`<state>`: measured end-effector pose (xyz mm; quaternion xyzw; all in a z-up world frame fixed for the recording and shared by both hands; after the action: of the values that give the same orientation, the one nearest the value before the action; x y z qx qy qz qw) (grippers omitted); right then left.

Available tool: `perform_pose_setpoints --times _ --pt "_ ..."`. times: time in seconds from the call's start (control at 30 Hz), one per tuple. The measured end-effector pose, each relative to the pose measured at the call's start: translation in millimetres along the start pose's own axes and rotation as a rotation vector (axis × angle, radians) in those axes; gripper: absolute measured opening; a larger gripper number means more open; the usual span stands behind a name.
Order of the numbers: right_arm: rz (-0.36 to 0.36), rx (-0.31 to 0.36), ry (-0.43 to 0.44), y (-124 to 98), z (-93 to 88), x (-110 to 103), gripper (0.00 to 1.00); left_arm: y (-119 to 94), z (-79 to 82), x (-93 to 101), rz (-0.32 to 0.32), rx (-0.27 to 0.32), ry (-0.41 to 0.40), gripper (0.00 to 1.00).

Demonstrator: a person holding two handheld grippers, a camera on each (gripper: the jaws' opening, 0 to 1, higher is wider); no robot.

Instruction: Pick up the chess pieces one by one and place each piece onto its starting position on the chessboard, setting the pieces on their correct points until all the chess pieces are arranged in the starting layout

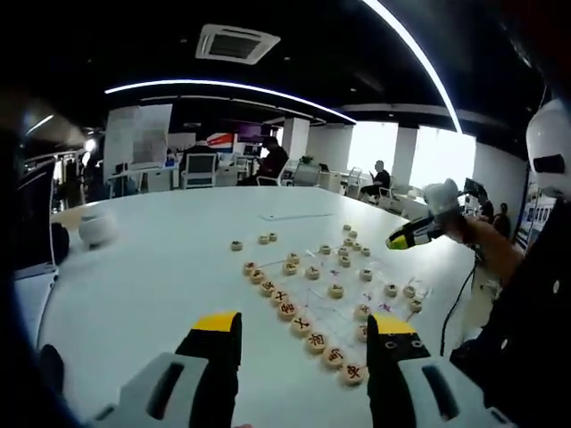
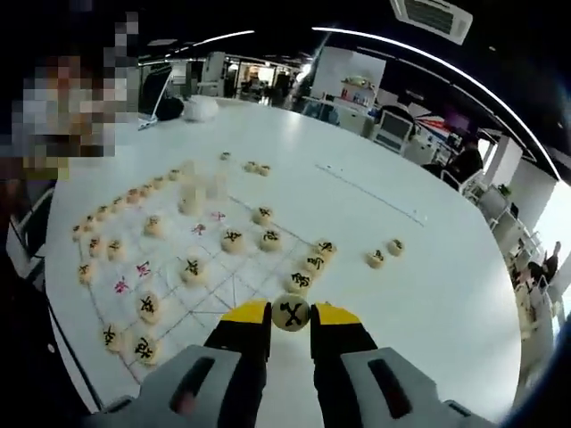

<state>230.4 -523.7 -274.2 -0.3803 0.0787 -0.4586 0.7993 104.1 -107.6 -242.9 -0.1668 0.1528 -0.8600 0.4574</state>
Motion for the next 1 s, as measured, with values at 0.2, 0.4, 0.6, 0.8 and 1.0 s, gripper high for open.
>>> perform_pose_setpoints --times 0.2,0.4,0.6,0.8,1.0 --pt "0.014 -0.032 0.018 18.5 -3.3 -6.7 0.19 -4.7 -6.4 -5.6 0.016 -0.006 -0.015 0.57" --pt "0.016 -0.039 0.028 24.5 -3.6 -11.2 0.19 -5.8 -7.7 -8.1 0.018 -0.004 -0.02 0.57" --pt "0.013 -0.041 0.033 26.8 -3.6 -12.8 0.19 -5.3 -9.3 -8.5 0.014 -0.006 -0.021 0.57" --pt "0.014 -0.039 0.034 27.9 -5.7 -13.2 0.19 -5.6 -9.4 -7.9 0.015 -0.005 -0.022 0.57" --pt "0.02 0.014 0.05 19.6 -5.5 -11.4 0.26 -5.3 -8.6 -6.6 0.015 -0.009 -0.019 0.57"
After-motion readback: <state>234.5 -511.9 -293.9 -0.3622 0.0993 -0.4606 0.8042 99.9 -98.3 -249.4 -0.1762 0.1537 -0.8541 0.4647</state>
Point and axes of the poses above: the point that each gripper's makers call its tool centre point, and the gripper's own axes: y roughly forward along the fingers, x roughly to its right, z roughly out of its top, the point moved 9 cm from there along -y, roughly backward along the fingers, and after that the axes turned 2 degrees about -x, right-handed, at the moved point
